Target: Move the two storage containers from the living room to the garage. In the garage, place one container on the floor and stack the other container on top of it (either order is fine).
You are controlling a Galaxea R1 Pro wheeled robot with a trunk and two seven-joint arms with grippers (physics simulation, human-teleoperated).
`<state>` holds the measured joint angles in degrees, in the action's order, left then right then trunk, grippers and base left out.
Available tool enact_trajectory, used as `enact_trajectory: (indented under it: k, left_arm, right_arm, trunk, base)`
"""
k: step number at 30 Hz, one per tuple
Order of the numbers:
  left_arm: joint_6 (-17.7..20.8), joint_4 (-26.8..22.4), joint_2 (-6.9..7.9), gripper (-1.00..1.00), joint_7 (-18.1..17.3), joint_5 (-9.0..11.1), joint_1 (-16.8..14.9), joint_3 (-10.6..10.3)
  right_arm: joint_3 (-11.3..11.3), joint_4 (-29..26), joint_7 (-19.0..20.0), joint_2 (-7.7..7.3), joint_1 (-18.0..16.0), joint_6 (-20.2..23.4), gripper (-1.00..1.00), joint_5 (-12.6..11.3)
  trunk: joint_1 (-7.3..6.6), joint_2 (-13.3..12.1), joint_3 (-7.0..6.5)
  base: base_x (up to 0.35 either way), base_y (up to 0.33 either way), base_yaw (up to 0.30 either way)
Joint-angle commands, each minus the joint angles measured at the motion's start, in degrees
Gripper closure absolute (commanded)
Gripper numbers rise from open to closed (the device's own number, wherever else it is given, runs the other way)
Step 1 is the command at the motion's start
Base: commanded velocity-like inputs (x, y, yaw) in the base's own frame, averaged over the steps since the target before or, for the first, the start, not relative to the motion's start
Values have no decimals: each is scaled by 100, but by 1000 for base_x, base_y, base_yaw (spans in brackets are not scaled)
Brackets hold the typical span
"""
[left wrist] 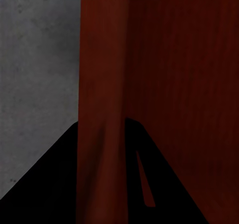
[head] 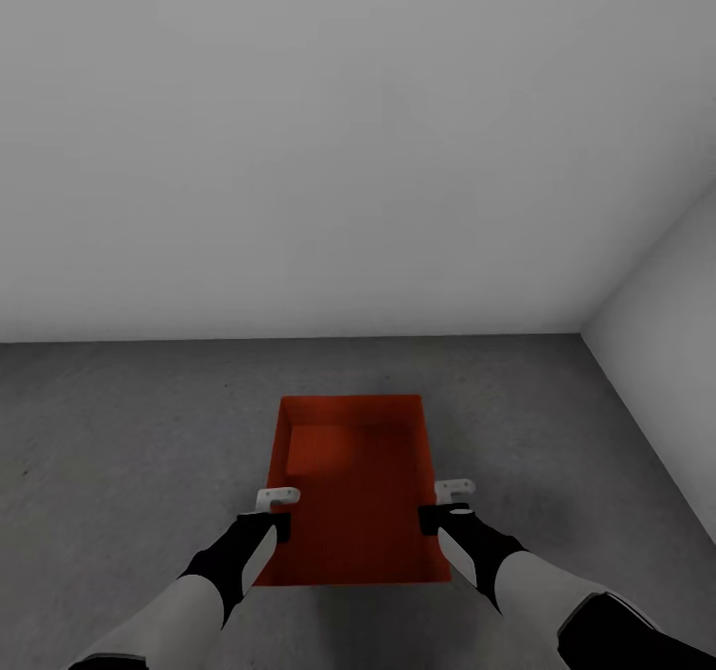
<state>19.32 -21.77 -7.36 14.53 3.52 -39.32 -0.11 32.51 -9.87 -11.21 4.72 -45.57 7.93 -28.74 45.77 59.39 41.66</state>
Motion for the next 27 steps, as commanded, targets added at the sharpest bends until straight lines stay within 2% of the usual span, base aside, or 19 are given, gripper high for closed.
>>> enact_trajectory:
  k: [1,13,19,27]
  left_arm:
    - [44,6,174,100,50,24,3,20]
    - [42,6,174,100,50,24,3,20]
    - [45,11,174,100,39,26,3,20]
    - [46,7,174,100,43,26,3,20]
  right_arm:
    - [1,-24,-39,-67,-5,-152,100,88]
    - [1,-24,-39,-67,-6,-152,100,88]
    - [1,-24,-39,-67,-6,-152,100,88]
    - [1,-24,-39,-67,-6,-152,100,88]
  trunk:
    - [0,3,4]
    - [0,3,4]
    - [132,244,112]
    - [132,244,112]
  base:
    - [0,0,0]
    - [0,0,0]
    - [0,0,0]
    - [0,0,0]
